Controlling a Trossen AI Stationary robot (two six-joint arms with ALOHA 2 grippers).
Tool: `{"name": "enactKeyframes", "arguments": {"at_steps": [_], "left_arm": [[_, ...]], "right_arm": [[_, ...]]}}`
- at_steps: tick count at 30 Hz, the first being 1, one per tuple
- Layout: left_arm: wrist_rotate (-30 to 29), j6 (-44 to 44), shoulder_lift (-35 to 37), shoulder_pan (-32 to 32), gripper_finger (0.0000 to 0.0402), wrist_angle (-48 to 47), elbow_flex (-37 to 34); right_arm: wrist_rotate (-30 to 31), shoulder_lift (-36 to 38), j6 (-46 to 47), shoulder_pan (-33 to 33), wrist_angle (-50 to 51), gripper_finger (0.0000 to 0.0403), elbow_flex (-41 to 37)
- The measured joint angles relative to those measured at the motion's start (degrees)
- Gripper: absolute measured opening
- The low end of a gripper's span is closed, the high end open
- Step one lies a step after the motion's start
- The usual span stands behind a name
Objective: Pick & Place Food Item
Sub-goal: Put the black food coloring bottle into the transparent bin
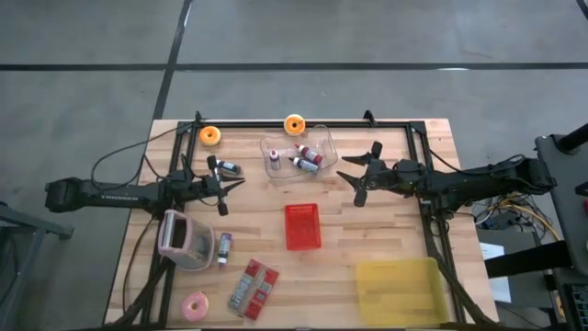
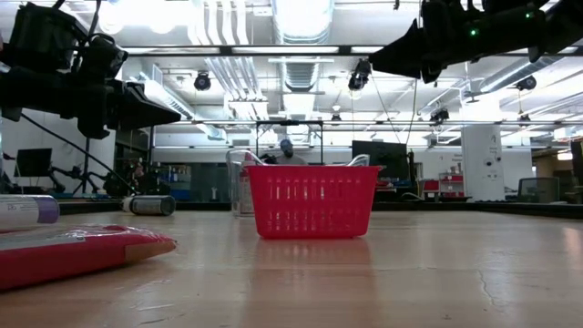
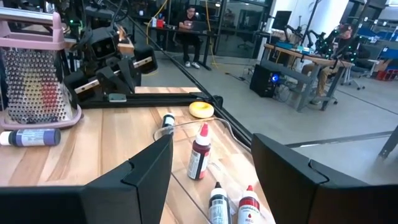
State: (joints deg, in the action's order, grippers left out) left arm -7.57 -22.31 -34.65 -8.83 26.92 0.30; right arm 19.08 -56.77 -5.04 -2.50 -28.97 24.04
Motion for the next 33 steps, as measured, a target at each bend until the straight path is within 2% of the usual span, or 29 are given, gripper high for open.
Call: {"name": "enactKeyframes", "arguments": {"at_steps": [7, 9, 12, 16, 19, 23, 25, 28, 33], "left_arm": [[0.09, 2.73, 0.0, -0.01, 0.0028, 0.0, 0.02], [0.2, 6.14, 0.0, 0.01, 0.0028, 0.0, 0.01], [0.26, 16.7, 0.0, 0.01, 0.0028, 0.08, 0.0], [0.24, 19.22, 0.11, -0.05, 0.0028, 0.72, 0.37], [0.26, 22.47, -0.02, -0.05, 0.0028, -6.75, 4.25], [0.15, 24.37, -1.4, -0.05, 0.0028, -23.58, 12.89], [-0.48, 25.72, -2.78, -0.05, 0.0028, -28.29, 17.4], [-1.86, 27.79, -6.09, -0.05, 0.0028, -35.42, 23.92], [-4.83, 28.37, -14.21, -0.14, 0.0028, -53.44, 36.63]], "right_arm": [[0.01, -0.02, 0.01, 0.0, 0.0, 0.0215, 0.02], [0.0, -0.02, -0.03, 0.0, 0.0, 0.0215, 0.02], [0.01, -0.02, -0.05, 0.0, 0.0, 0.0215, 0.04], [0.01, -0.02, 0.06, 0.0, 0.0, 0.0215, 0.04], [0.01, -0.02, 0.02, 0.0, 0.0, 0.0215, 0.04], [0.01, -0.04, -0.03, 0.0, 0.02, 0.0215, 0.04], [0.01, -0.07, 0.08, 0.0, 0.02, 0.0215, 0.04], [0.01, -0.07, -0.04, 0.0, 0.04, 0.0215, 0.04], [0.01, -0.07, -0.01, -0.01, 0.04, 0.0215, 0.04]]}}
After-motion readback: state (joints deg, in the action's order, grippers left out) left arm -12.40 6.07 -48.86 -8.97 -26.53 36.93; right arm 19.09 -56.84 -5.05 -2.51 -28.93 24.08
